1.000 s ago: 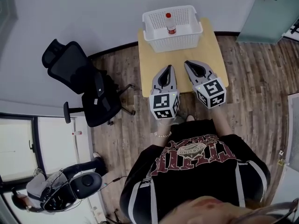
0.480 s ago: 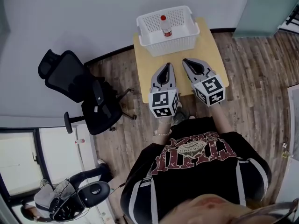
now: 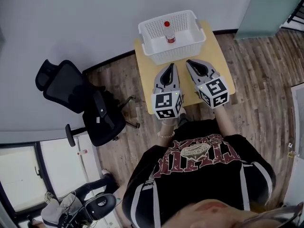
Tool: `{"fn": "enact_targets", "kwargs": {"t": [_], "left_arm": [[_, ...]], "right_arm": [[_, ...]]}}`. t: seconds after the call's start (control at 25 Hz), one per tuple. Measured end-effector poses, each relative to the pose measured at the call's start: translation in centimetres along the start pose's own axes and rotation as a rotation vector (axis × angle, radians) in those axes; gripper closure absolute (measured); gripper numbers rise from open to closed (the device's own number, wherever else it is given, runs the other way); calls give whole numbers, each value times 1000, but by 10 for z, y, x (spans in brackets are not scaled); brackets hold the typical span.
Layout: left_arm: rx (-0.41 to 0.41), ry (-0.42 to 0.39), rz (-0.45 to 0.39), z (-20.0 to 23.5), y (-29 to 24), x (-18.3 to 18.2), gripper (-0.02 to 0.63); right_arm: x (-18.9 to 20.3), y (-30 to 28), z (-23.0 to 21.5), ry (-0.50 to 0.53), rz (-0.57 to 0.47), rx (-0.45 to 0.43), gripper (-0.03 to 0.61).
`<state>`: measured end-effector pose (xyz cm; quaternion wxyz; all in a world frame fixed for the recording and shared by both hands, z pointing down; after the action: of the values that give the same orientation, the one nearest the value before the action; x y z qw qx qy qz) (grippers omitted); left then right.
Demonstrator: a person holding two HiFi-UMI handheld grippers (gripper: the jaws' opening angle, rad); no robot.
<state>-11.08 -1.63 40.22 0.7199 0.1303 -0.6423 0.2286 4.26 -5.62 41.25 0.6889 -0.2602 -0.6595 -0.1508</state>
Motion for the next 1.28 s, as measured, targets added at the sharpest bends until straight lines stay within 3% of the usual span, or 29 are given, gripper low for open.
{"fn": "enact_targets", "kwargs": {"t": [0.84,1.28], "left_arm": [[86,-4,32,86,-56,-4,566],[40,11,33,88,-78,-4,567]], "right_arm": [[-3,-90,-10,-11,3,94,560],[-3,-104,-31,-4,22,59,560]]}}
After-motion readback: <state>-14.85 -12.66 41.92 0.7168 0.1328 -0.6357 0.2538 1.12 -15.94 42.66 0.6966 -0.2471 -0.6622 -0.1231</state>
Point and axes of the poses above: the fingertips, and each gripper's own axes: y backward along the fingers, z to its left, x out of its underside, the point moved 10 cm from there along y, backward along the fingers, and after that the axes turned 12 degrees about x, right-handed, at the moved point
